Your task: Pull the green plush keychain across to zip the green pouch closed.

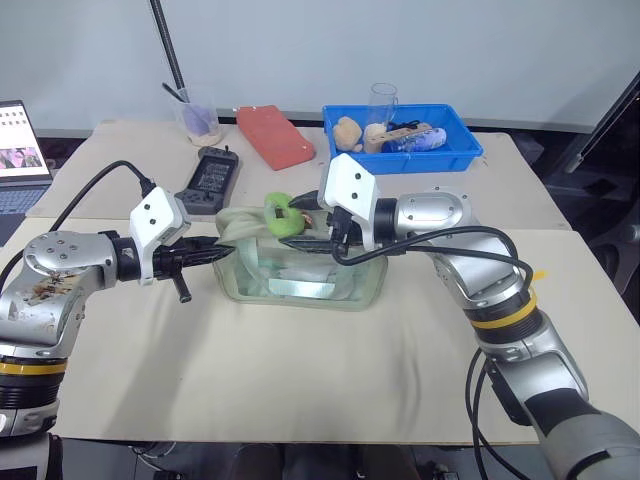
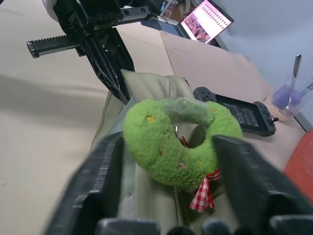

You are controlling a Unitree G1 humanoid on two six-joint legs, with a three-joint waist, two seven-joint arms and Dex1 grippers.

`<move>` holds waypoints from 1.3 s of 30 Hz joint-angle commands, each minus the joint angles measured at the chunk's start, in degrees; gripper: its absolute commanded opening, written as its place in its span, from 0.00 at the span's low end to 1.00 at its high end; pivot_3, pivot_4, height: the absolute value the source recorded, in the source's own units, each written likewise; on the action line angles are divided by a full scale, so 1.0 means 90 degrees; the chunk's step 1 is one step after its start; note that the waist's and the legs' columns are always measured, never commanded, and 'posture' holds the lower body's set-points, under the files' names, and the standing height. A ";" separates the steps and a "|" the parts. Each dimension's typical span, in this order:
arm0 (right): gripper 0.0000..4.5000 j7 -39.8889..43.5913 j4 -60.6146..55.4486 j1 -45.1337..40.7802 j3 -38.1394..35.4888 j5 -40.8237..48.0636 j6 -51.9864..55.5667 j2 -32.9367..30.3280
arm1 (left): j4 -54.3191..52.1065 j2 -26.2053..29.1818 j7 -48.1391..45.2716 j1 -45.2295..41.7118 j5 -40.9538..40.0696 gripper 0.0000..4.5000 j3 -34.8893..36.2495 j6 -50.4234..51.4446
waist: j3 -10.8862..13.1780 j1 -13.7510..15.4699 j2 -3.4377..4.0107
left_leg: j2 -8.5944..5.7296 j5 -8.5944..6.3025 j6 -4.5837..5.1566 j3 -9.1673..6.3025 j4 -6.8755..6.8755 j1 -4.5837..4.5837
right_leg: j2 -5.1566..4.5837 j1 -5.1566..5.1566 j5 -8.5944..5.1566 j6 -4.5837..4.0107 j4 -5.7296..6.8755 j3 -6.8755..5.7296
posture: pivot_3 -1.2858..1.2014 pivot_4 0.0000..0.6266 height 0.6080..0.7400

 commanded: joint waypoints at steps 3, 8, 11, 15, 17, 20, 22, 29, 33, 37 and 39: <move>0.19 0.0023 -0.0308 -0.0070 -0.0325 0.0262 0.0120 0.0092 | -0.0131 0.0018 -0.0016 0.0036 0.0014 0.00 0.0039 -0.0058 | 0.0000 0.0000 0.0000 | 0.0001 0.0000 0.0000 -0.0001 0.0000 0.0000 | 0.0000 0.0000 0.0000 0.0000 0.0001 -0.0001 | 0.52 0.24 1.00; 0.01 -0.0106 -0.0327 -0.0093 -0.0825 0.0712 0.0593 0.0157 | -0.0075 -0.0012 -0.0032 0.0022 0.0043 0.00 -0.0011 -0.0102 | 0.0000 0.0005 0.0000 | 0.0000 0.0000 0.0000 0.0000 0.0000 0.0000 | -0.0001 0.0000 0.0000 0.0000 0.0000 0.0000 | 0.52 0.24 1.00; 0.01 -0.0361 -0.0120 -0.0166 -0.1364 0.0869 0.0955 0.0013 | -0.0044 0.0004 -0.0047 0.0064 0.0085 0.00 -0.0019 -0.0150 | 0.0000 0.0009 0.0000 | 0.0000 0.0000 0.0000 -0.0001 0.0000 0.0000 | -0.0001 0.0001 0.0000 -0.0001 0.0000 -0.0001 | 0.52 0.24 1.00; 0.01 -0.0438 -0.0091 0.0030 -0.1795 0.0857 0.1154 -0.0525 | 0.0002 0.0045 -0.0049 0.0102 0.0105 0.00 0.0032 -0.0187 | 0.0000 0.0020 0.0001 | -0.0001 0.0000 0.0000 0.0000 0.0000 0.0000 | -0.0004 0.0002 0.0000 -0.0001 -0.0002 -0.0001 | 0.52 0.24 1.00; 0.01 -0.0423 -0.0167 0.0305 -0.1962 0.0799 0.1170 -0.0980 | 0.0045 0.0062 -0.0049 0.0101 0.0124 0.00 0.0040 -0.0205 | 0.0000 0.0035 0.0000 | -0.0002 0.0000 0.0000 0.0000 -0.0001 -0.0001 | -0.0005 0.0003 -0.0002 -0.0004 -0.0006 -0.0002 | 0.52 0.24 1.00; 0.01 -0.0476 -0.0385 0.0760 -0.2339 0.0857 0.1340 -0.1585 | 0.0048 0.0104 -0.0068 0.0142 0.0121 0.00 0.0073 -0.0204 | 0.0000 0.0051 0.0000 | -0.0005 -0.0001 0.0000 0.0001 -0.0003 -0.0001 | -0.0008 0.0005 -0.0004 -0.0004 -0.0012 -0.0001 | 0.52 0.24 1.00; 0.01 -0.0557 -0.0534 0.1027 -0.2657 0.0939 0.1518 -0.1923 | 0.0083 0.0134 -0.0092 0.0153 0.0131 0.00 0.0090 -0.0212 | 0.0000 0.0043 0.0000 | -0.0005 -0.0001 0.0000 0.0003 -0.0004 -0.0001 | -0.0009 0.0004 -0.0004 -0.0003 -0.0011 0.0000 | 0.52 0.24 1.00; 0.01 -0.0979 -0.0289 0.2138 -0.3221 0.0568 0.1223 -0.2553 | 0.0339 0.0136 -0.0174 -0.0020 0.0214 0.00 -0.0025 -0.0289 | 0.0000 0.0006 0.0001 | -0.0004 -0.0001 0.0000 0.0001 -0.0007 0.0005 | -0.0007 0.0007 -0.0010 -0.0001 -0.0011 0.0001 | 0.52 0.24 1.00; 0.01 -0.1211 -0.0227 0.2724 -0.2756 0.0525 0.0894 -0.2079 | 0.0526 0.0074 -0.0230 -0.0287 0.0268 0.00 -0.0231 -0.0358 | 0.0000 0.0006 0.0001 | -0.0008 0.0000 0.0000 0.0002 -0.0005 0.0005 | -0.0008 0.0010 -0.0021 -0.0007 -0.0012 0.0006 | 0.52 0.24 1.00; 0.01 -0.1457 -0.0350 0.2981 -0.2302 0.0608 0.0954 -0.1287 | 0.0674 0.0029 -0.0263 -0.0423 0.0312 0.00 -0.0326 -0.0428 | 0.0000 -0.0028 0.0001 | -0.0005 0.0000 0.0001 -0.0002 -0.0005 0.0010 | -0.0002 0.0011 -0.0010 0.0016 -0.0008 0.0006 | 0.52 0.24 1.00; 0.01 -0.1558 -0.0333 0.3089 -0.2056 0.0568 0.0961 -0.0933 | 0.0672 -0.0003 -0.0259 -0.0425 0.0320 0.00 -0.0347 -0.0440 | 0.0000 -0.0030 0.0001 | -0.0005 0.0000 0.0001 -0.0002 -0.0005 0.0010 | 0.0000 0.0010 -0.0010 0.0015 -0.0004 0.0006 | 0.52 0.24 1.00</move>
